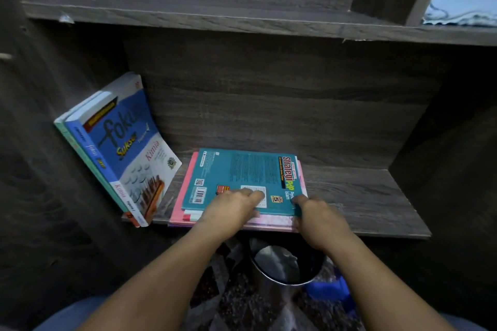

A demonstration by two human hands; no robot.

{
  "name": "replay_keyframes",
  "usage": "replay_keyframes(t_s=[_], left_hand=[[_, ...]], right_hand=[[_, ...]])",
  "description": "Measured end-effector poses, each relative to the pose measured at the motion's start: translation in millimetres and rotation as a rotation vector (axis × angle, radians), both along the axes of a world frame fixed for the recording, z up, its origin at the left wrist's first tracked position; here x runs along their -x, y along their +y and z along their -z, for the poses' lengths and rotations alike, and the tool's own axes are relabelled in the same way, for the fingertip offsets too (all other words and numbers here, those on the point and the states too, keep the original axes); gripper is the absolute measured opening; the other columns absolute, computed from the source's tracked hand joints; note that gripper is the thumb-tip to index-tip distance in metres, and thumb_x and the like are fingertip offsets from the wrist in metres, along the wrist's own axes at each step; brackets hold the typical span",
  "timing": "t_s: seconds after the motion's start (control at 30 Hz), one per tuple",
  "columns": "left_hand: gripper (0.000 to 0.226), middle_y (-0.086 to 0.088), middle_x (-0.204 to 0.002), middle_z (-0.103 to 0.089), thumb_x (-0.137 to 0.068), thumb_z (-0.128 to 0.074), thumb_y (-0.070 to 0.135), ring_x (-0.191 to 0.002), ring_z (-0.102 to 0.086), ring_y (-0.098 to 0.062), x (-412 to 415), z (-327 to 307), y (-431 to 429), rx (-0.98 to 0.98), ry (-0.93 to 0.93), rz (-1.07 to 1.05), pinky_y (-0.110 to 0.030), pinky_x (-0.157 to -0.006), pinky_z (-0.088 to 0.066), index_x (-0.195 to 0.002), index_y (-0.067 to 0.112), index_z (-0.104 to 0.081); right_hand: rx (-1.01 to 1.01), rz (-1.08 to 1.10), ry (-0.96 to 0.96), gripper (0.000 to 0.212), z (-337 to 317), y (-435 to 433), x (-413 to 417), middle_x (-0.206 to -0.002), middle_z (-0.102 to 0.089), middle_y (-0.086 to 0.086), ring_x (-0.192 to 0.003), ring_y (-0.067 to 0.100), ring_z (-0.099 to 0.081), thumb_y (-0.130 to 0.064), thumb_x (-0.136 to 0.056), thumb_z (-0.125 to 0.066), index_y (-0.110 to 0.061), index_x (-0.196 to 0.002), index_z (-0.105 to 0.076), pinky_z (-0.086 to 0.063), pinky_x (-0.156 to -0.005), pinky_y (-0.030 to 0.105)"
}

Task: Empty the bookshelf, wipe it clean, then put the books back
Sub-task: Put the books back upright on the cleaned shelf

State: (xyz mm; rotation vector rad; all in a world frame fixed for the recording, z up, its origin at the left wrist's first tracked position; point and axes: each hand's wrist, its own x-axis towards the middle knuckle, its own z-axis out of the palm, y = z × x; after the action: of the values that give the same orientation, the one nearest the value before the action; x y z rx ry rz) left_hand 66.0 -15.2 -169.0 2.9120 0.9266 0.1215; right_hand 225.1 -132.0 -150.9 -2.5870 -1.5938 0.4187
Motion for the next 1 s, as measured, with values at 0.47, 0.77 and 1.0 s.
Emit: replay_keyframes(t_s=[0.47, 0.77, 1.0], left_hand=[[0.06, -0.003, -0.101, -0.066, -0.068, -0.077, 0.017, -0.079, -0.068, -0.025, -6, -2, -12, -0.218, -0.136, 0.016, -0.036, -0.057, -0.055, -0.124, 0.018, -0.056], [0.057, -0.007, -0.11, -0.066, -0.082, -0.066, 0.004, -0.073, -0.067, -0.03, 8, -31, -4, -0.298, -0.291, -0.196, -0.039, -0.054, -0.055, -0.135, 0.015, -0.048], [0.027, -0.016, -0.079, -0.063, -0.088, -0.059, 0.007, -0.061, -0.062, -0.039, 37, -59, 8, -0.116, -0.61, -0.484, -0.04, -0.049, -0.046, -0.109, 0.009, -0.043]], right_hand=[[-0.542, 0.036, 0.098, 0.035, -15, 6, 8, -0.111, -0.062, 0.015, -0.098, 0.034, -0.062, -0.01, -0.092, -0.059, -0.017, -0.125, -0.065, -0.05, -0.085, 0.038], [-0.719, 0.028, 0.28, 0.061, -17, 6, 27, -0.132, -0.057, 0.004, -0.11, 0.024, -0.06, -0.014, -0.095, -0.055, -0.028, -0.149, -0.032, -0.047, -0.089, 0.033], [-0.174, -0.23, 0.07, 0.048, 3, 5, 33, -0.136, -0.048, -0.001, -0.121, 0.02, -0.047, -0.03, -0.093, -0.053, -0.029, -0.14, -0.044, -0.044, -0.096, 0.033]])
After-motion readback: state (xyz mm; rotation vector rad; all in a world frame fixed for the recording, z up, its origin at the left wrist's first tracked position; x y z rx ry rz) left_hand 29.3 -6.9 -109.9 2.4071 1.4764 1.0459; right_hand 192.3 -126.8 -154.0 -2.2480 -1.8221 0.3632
